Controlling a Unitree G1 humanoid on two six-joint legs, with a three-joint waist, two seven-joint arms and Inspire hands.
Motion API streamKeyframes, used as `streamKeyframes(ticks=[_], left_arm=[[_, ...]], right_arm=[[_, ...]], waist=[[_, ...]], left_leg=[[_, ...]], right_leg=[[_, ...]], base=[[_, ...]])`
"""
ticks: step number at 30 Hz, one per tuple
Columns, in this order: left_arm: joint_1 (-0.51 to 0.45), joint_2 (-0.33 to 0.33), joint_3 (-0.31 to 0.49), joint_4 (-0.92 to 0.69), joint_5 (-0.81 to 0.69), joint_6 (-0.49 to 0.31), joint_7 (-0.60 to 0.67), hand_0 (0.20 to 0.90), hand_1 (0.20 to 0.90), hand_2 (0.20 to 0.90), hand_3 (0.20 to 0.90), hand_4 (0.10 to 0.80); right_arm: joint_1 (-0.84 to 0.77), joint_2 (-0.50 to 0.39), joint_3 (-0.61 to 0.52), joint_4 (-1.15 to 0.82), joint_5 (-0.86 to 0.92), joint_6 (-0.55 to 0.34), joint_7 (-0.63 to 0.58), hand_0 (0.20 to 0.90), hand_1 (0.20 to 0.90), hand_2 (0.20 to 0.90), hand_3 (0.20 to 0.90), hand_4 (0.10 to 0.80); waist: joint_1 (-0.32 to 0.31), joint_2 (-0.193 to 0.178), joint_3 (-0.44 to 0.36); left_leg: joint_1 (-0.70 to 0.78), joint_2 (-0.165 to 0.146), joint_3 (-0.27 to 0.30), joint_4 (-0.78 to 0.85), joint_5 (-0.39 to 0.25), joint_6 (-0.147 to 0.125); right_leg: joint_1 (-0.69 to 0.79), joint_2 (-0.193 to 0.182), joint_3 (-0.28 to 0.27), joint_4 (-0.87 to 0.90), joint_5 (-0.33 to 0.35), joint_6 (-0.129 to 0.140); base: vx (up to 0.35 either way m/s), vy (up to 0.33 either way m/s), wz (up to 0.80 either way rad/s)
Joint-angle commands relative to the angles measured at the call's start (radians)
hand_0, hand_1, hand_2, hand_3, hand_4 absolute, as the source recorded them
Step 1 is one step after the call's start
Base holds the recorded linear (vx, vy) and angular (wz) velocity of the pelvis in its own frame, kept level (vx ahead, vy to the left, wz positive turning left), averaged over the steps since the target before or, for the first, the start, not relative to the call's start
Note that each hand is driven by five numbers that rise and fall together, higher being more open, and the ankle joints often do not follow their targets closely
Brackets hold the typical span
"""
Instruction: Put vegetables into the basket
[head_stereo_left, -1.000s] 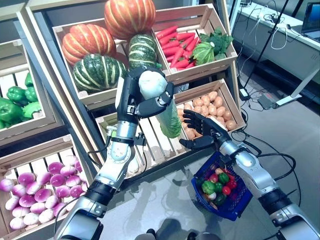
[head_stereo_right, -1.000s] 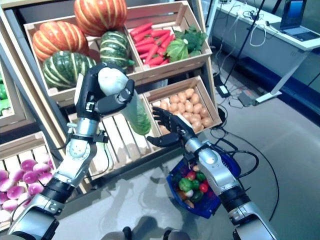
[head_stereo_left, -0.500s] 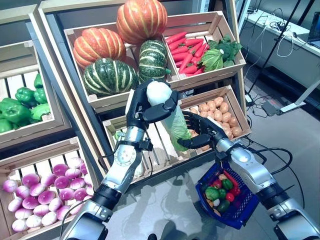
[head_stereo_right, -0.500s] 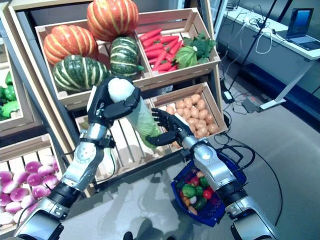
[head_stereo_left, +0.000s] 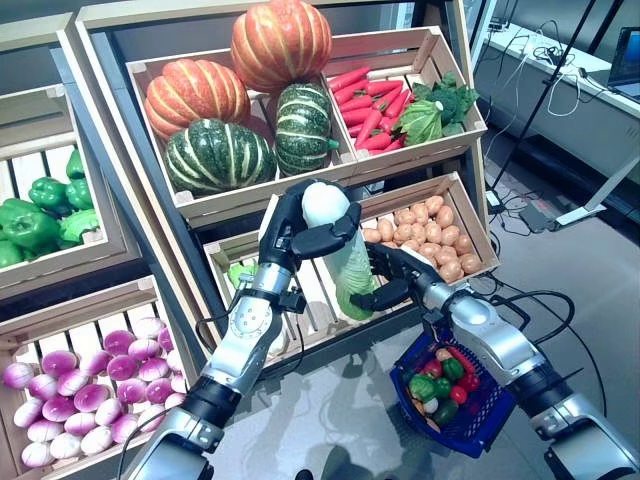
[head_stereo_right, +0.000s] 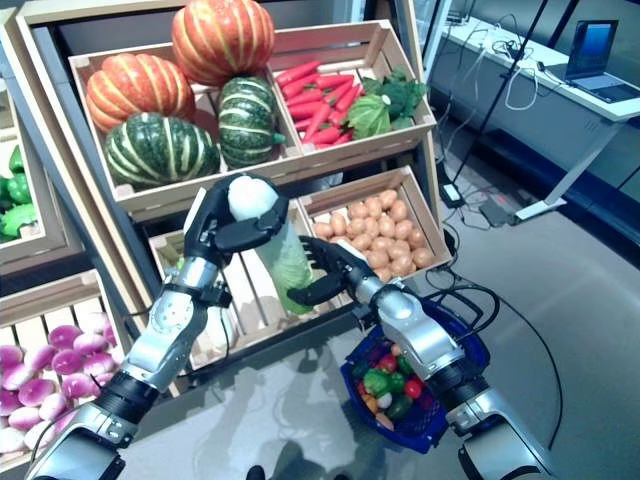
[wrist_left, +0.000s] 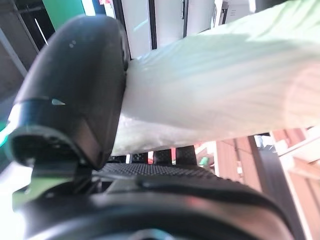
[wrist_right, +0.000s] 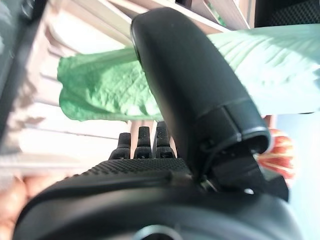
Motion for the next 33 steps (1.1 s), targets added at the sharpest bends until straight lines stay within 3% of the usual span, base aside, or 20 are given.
streamKeyframes(ticks=[1, 5, 11, 13, 29, 30, 31, 32, 33], left_arm=[[-0.124, -0.096, -0.099, -0.074, -0.136, -0.083, -0.096, 0.3, 0.3, 0.3, 0.3, 0.4], [-0.149, -0.115, -0.122, -0.058, -0.241, -0.054, -0.181, 0.3, 0.3, 0.3, 0.3, 0.4], [-0.119, -0.131, -0.155, -0.034, -0.377, -0.005, -0.353, 0.3, 0.3, 0.3, 0.3, 0.4], [-0.108, -0.131, -0.158, -0.034, -0.379, -0.004, -0.363, 0.3, 0.3, 0.3, 0.3, 0.4], [-0.096, -0.097, -0.152, 0.001, -0.308, -0.011, -0.339, 0.3, 0.3, 0.3, 0.3, 0.4], [-0.098, -0.095, -0.154, 0.005, -0.302, -0.005, -0.332, 0.425, 0.425, 0.425, 0.425, 0.483], [-0.098, -0.091, -0.154, 0.01, -0.3, 0.017, -0.326, 0.773, 0.773, 0.773, 0.773, 0.715], [-0.097, -0.089, -0.152, 0.013, -0.294, 0.029, -0.326, 0.9, 0.9, 0.9, 0.9, 0.8], [-0.094, -0.085, -0.151, 0.015, -0.281, 0.043, -0.325, 0.9, 0.9, 0.9, 0.9, 0.8]], right_arm=[[-0.192, 0.1, 0.017, 0.115, 0.184, -0.038, 0.07, 0.9, 0.9, 0.9, 0.9, 0.8], [-0.236, 0.136, 0.027, 0.221, 0.352, -0.026, 0.202, 0.9, 0.9, 0.9, 0.9, 0.8], [-0.266, 0.14, -0.003, 0.303, 0.462, -0.038, 0.44, 0.9, 0.9, 0.9, 0.9, 0.8], [-0.278, 0.129, -0.012, 0.321, 0.465, -0.057, 0.43, 0.302, 0.302, 0.302, 0.302, 0.402], [-0.288, 0.052, -0.031, 0.303, 0.346, -0.182, 0.258, 0.3, 0.3, 0.3, 0.3, 0.4], [-0.288, 0.047, -0.035, 0.31, 0.345, -0.185, 0.253, 0.3, 0.3, 0.3, 0.3, 0.4], [-0.284, 0.044, -0.039, 0.315, 0.342, -0.19, 0.24, 0.3, 0.3, 0.3, 0.3, 0.4], [-0.278, 0.041, -0.044, 0.318, 0.341, -0.193, 0.235, 0.3, 0.3, 0.3, 0.3, 0.4], [-0.27, 0.039, -0.053, 0.316, 0.338, -0.189, 0.228, 0.3, 0.3, 0.3, 0.3, 0.4]], waist=[[0.028, -0.031, -0.086], [0.046, -0.031, -0.082], [0.063, -0.029, -0.092], [0.064, -0.028, -0.096], [0.037, -0.021, -0.106], [0.036, -0.019, -0.104], [0.034, -0.018, -0.102], [0.033, -0.016, -0.1], [0.031, -0.014, -0.098]], left_leg=[[-0.003, -0.041, -0.028, 0.0, -0.08, 0.031], [0.002, -0.041, -0.04, 0.0, -0.081, 0.029], [0.022, -0.044, -0.059, 0.0, -0.089, 0.029], [0.027, -0.045, -0.063, 0.0, -0.091, 0.029], [0.028, -0.043, -0.037, 0.0, -0.087, 0.036], [0.028, -0.043, -0.037, 0.0, -0.087, 0.036], [0.028, -0.044, -0.037, 0.0, -0.087, 0.037], [0.029, -0.043, -0.035, 0.0, -0.088, 0.038], [0.03, -0.043, -0.032, 0.0, -0.089, 0.038]], right_leg=[[0.016, 0.0, 0.012, 0.001, -0.015, -0.071], [0.025, -0.002, -0.001, 0.001, -0.018, -0.074], [0.049, -0.005, -0.01, 0.001, -0.025, -0.075], [0.054, -0.005, -0.009, 0.001, -0.026, -0.074], [0.043, -0.006, 0.014, 0.001, -0.014, -0.07], [0.042, -0.006, 0.015, 0.001, -0.014, -0.07], [0.042, -0.005, 0.017, 0.001, -0.013, -0.07], [0.043, -0.006, 0.018, 0.001, -0.014, -0.069], [0.043, -0.006, 0.018, 0.001, -0.014, -0.069]], base=[[-0.016, 0.0, 0.08], [-0.017, 0.003, 0.1], [0.023, 0.013, 0.08], [0.051, 0.022, 0.11], [0.003, 0.007, 0.0], [-0.02, 0.014, -0.11], [-0.016, 0.015, -0.07], [-0.013, 0.015, -0.07], [-0.011, 0.013, -0.06]])
